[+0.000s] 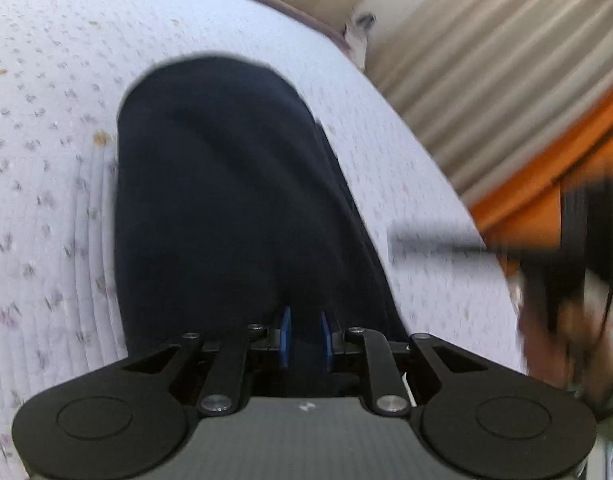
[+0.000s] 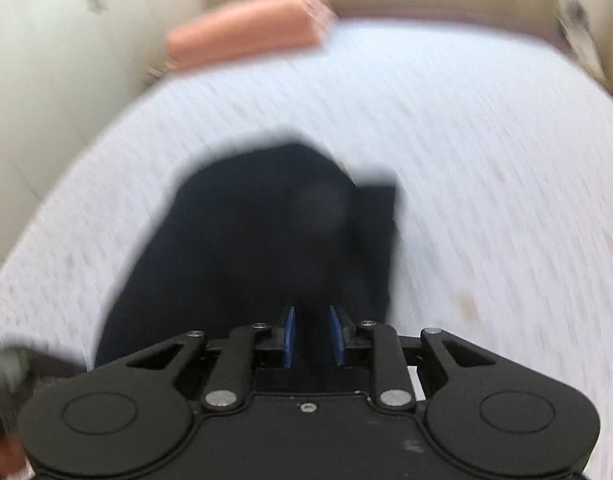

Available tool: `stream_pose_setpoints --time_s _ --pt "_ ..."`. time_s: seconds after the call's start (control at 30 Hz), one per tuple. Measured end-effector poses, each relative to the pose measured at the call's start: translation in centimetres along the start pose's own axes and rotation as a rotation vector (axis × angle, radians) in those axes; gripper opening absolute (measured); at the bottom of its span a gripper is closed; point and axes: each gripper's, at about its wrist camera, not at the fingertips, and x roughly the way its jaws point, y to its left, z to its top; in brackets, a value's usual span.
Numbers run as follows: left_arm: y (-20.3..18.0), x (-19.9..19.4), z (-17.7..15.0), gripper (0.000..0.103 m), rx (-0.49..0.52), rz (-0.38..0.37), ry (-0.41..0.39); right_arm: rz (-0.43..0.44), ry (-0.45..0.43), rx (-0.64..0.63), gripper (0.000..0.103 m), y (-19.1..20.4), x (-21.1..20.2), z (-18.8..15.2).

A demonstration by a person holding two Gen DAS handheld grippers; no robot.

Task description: Fold large clothes

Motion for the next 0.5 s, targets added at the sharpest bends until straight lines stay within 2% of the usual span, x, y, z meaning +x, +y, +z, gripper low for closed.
stream_pose_setpoints --time_s 0.07,0.13,0.17,0.23,0.27,0.3,0.33,0.4,0.43,0.47,0.5 --pt "-0.4 0.4 -0.2 0.018 0.011 0.011 -0.008 0.041 -0.088 -0.089 0.027 1.8 2.2 2.8" --pt "-0.3 0.7 -0.1 0.018 0.001 0.015 -0.008 0.094 -0.139 -0.163 0.027 3.7 4.9 4.7" --pt "-0.1 1.0 -0.1 0.018 -0.002 0.014 -0.007 0.125 -0.143 -0.197 0.027 4.8 6.6 5.5" --pt "0.0 1.0 -0.4 0.018 -0.008 0.008 -0.010 0.174 -0.096 -0.306 0.029 6.3 10.1 5.7" --pt "0.0 0.7 -0.5 0.018 -0.009 0.004 -0.011 0.131 -0.112 -0.427 0.033 6.7 11.8 4.8" --pt "0.2 0.8 -0.6 0.018 -0.013 0.001 -0.014 0.076 -0.130 -0.499 0.064 6.3 12.8 4.1" --pt "0.3 0.6 -0.6 0.018 -0.017 0.001 -0.023 0.035 -0.140 -0.483 0.082 5.0 13.4 3.9" --pt "1.0 0.3 -0.7 0.018 -0.052 -0.032 -0.029 0.090 -0.082 -0.285 0.080 0.6 13.6 5.0" --pt "1.2 0.3 -0.8 0.017 -0.068 -0.043 -0.032 0.089 -0.058 -0.197 0.066 -1.4 13.5 5.3" --pt "1.4 0.1 -1.0 0.017 -0.081 -0.055 -0.037 0.024 -0.039 -0.178 0.058 -2.7 13.6 5.1" --pt "1.5 0.0 -1.2 0.017 -0.084 -0.060 -0.038 0.014 -0.018 -0.179 0.043 -3.8 13.6 4.7"
